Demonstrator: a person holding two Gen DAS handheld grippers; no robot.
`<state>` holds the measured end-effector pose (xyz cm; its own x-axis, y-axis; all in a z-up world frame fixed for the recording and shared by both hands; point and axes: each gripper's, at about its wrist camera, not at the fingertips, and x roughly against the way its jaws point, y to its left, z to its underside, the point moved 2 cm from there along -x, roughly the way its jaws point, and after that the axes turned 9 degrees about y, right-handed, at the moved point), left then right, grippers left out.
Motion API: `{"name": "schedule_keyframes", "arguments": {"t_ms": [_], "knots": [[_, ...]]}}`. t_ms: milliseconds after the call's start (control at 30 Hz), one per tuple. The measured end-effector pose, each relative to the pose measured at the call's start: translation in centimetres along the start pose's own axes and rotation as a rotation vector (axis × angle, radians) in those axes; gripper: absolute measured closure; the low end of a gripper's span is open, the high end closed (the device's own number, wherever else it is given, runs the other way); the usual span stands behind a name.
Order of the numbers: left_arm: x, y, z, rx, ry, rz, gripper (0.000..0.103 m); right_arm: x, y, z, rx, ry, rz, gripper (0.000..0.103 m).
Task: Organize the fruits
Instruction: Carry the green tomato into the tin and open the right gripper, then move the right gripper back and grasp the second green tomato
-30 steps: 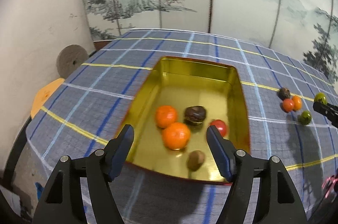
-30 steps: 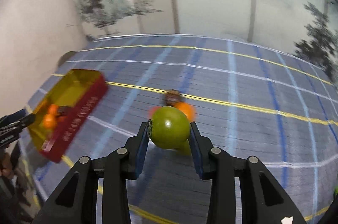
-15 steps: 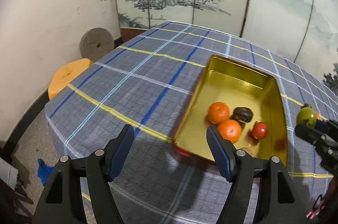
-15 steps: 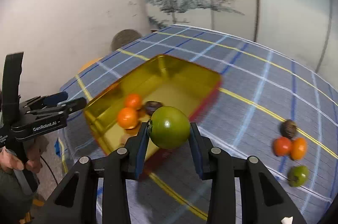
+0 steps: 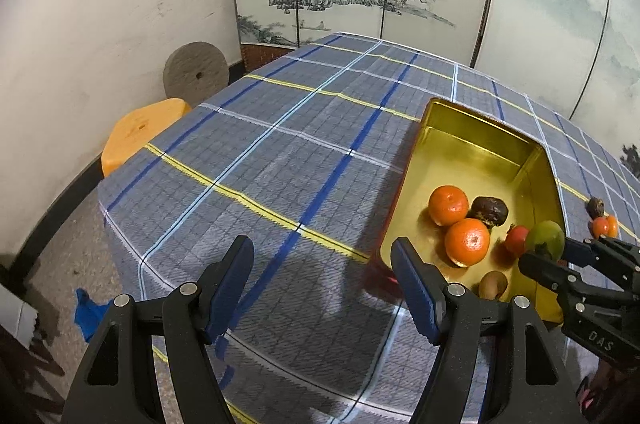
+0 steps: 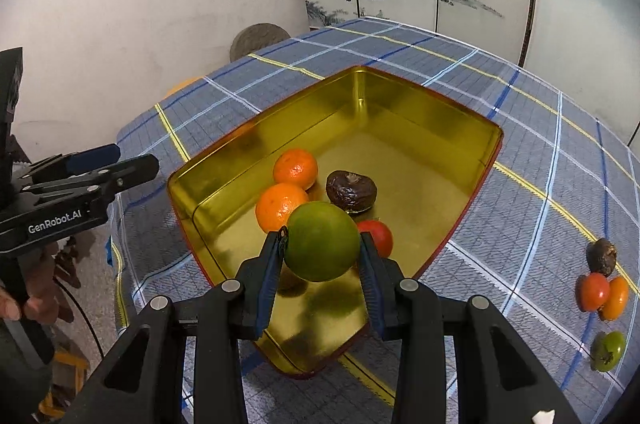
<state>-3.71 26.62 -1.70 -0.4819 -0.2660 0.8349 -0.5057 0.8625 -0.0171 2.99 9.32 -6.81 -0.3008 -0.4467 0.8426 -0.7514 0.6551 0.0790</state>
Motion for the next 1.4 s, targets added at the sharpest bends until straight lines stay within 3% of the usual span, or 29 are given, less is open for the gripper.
{"name": "schedule_keyframes", "arguments": {"t_ms": [900,1233,1400], "knots": [[0.1,-0.2,2.4,-0.03,0.042,0.019,0.031,-1.8,0.9,-0.5,0.026,0.021,0.029,0.066],[0.7,-2.0,2.2,-0.071,0.028,0.039,0.031,0.8,0.0,-0.1,-0.011,-0.03,0.012,0.063],[1.1,-3.8,2.1,-0.107,0.02,0.066,0.031,3.3,-2.3,1.1,-0.057,-0.066,0.047,0.059]]}}
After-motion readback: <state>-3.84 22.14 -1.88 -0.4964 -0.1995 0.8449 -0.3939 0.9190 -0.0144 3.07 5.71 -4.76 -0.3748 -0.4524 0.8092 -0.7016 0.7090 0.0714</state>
